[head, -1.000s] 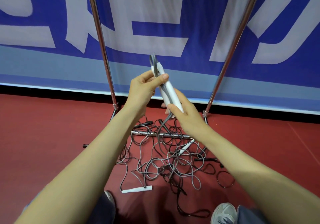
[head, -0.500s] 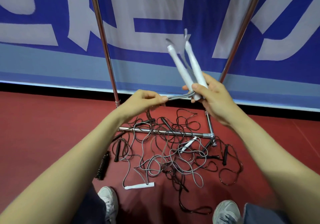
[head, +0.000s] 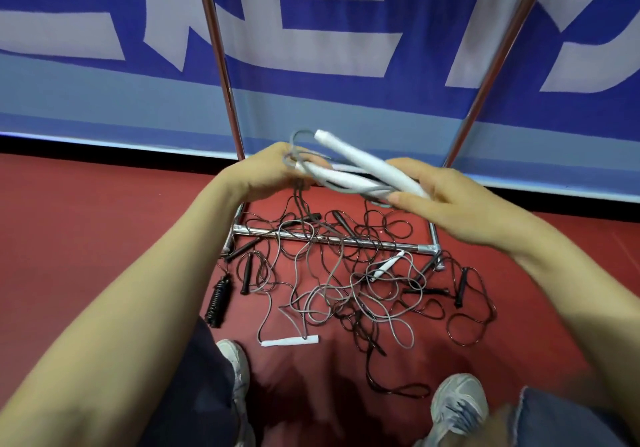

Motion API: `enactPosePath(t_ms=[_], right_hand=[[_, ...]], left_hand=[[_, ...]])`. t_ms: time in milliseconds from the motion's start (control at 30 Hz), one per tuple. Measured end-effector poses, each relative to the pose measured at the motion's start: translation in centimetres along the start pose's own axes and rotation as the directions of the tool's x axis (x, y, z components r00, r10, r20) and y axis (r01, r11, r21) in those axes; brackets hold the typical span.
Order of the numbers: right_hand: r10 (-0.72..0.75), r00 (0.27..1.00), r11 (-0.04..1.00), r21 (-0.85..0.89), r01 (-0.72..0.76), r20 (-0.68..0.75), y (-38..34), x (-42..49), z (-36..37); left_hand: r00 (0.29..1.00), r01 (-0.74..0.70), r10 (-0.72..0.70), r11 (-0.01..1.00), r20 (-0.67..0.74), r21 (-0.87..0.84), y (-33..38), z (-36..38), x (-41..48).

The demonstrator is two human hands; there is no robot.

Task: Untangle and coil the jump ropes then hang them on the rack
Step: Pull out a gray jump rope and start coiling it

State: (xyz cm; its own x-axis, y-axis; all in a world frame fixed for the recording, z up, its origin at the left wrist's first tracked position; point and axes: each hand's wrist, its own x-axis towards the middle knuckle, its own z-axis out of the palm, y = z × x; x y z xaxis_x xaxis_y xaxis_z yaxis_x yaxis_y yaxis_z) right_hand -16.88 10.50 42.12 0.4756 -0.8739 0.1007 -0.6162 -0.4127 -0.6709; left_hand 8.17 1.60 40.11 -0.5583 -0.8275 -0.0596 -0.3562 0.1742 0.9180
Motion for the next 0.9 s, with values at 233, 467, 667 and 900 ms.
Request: enactPosePath(t_ms=[233,467,667,900], right_hand=[[-0.090,0.996,0.967,-0.240,0.082,-0.021,-0.8,-0.1,1.2],[-0.024,0.999,0.982,-0.188,0.018,-0.030,-0.5,0.1,1.2],[0.004,0.990,0.987,-0.161,0.019,0.140,-0.4,0.3,1.6],[0.259,0.941,0.921,-0.350,-0.172,0.219,0.4,1.8,2.9]], left_hand=[[0.992,0.112,-0.107,0.990,0.065,-0.084,-0.8,-0.6,0.0],[0.990,0.141,-0.135,0.963,0.044,-0.229,-1.3,-0.6,0.6],[0.987,0.149,-0.138,0.976,0.075,-0.161,0.3,-0.5,0.2],[1.000,0.016,-0.008,0.955,-0.030,0.295,3.3,1.7,-0.1]])
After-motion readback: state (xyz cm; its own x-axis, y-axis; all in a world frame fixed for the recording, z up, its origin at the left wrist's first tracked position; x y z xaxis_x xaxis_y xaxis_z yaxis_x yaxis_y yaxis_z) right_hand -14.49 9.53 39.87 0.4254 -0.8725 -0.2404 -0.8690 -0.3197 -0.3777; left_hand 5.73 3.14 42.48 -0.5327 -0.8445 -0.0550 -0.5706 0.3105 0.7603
